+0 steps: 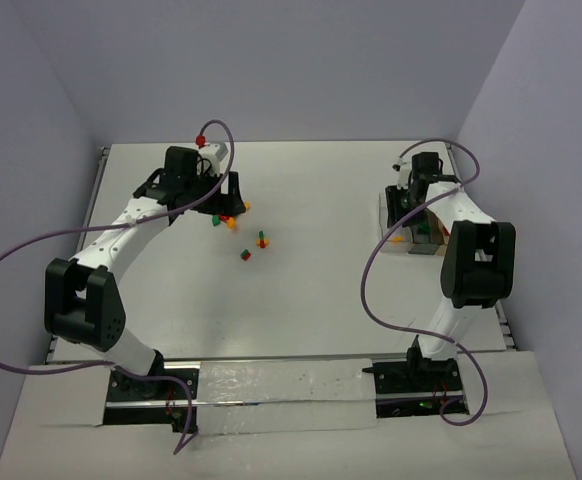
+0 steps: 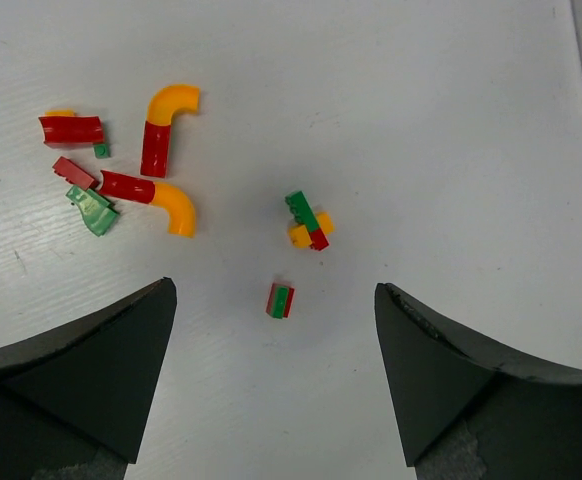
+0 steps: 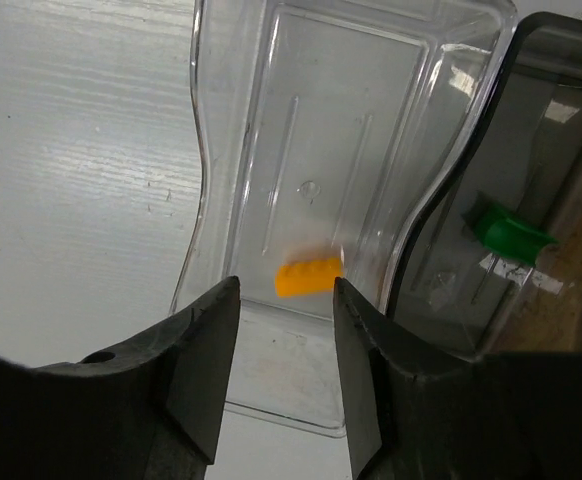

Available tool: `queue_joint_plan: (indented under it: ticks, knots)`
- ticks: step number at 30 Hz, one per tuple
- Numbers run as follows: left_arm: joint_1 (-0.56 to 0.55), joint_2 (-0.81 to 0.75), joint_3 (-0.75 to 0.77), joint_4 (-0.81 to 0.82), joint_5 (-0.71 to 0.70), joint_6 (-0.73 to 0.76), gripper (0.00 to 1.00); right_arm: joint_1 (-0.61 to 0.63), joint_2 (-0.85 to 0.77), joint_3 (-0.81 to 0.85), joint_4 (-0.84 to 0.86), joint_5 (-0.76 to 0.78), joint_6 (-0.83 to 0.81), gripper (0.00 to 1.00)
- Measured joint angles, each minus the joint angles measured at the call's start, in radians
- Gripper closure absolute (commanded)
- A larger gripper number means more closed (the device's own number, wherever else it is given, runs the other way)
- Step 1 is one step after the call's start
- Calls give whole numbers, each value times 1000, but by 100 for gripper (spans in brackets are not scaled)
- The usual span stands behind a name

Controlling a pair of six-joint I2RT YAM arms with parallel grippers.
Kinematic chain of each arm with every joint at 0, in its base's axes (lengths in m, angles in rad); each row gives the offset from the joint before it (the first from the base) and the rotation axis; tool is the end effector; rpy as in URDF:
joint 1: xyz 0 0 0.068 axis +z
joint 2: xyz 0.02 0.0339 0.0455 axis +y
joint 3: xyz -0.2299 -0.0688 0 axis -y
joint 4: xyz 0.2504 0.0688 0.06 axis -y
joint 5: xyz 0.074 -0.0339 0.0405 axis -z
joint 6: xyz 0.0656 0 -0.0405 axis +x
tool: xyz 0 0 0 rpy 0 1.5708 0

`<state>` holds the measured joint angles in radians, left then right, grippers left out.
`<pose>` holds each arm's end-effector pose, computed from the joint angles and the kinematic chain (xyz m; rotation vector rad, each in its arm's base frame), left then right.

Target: Sort the legos into containers by color

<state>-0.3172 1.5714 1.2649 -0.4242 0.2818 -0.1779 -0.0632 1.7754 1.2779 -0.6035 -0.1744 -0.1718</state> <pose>0.3544 -0.1355 0.2336 0.3095 2.3145 -0.5755 0.3781 -0.0125 0.1482 -0.1993 2.6444 0.1558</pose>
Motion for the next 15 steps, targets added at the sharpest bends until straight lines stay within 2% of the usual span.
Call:
queue_joint_plan:
  ticks: [3, 6, 8, 10, 15]
  knots:
    - [0, 3, -2, -13, 1, 31, 14, 5, 1, 17, -9, 1, 4, 44]
    - [0, 5, -16, -19, 5, 68, 25, 16, -4, 45, -20, -2, 10, 46]
    - [0, 5, -34, -24, 8, 84, 27, 36, -18, 63, -25, -9, 17, 46]
    - [-1, 9, -47, -31, 9, 93, 34, 70, -42, 80, -30, -22, 27, 46]
    - [-10, 18, -73, -37, 25, 140, 43, 185, -91, 129, -26, -88, 56, 48]
